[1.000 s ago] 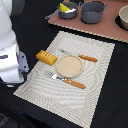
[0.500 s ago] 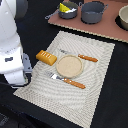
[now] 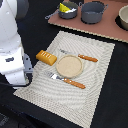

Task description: Interact with the objects in diverse but meaningful ways.

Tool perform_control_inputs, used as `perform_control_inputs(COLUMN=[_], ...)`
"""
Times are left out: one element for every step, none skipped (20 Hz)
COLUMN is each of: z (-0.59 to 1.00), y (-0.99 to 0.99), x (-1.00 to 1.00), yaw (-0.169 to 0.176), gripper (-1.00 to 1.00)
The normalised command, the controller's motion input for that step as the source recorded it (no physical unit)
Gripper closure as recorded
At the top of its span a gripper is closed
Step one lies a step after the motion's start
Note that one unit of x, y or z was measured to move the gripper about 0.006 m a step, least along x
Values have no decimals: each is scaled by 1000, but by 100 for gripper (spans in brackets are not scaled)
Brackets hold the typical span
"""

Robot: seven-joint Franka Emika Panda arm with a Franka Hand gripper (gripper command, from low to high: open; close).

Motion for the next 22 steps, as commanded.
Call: perform_control_inputs(z=[1000,1000,1000,1000,1000,1000,1000,1000,1000,966,897,837,803,786,786,751,686,683,651,620,551,474], y=[151,149,143,151,154,171,186,171,154,111,71,40,9,3,29,106,223,294,374,449,526,600], x=[266,303,354,446,511,631,717,766,797,823,849,889,897,906,929,960,946,891,834,809,794,763], yaw=[-51,-48,-46,-39,-35,-29,-26,-25,-19,-20,-25,-19,-25,-25,-14,0,0,0,0,0,0,0], gripper=[100,100,100,100,100,100,100,100,100,100,100,100,100,100,100,100,100,100,100,100,100,100])
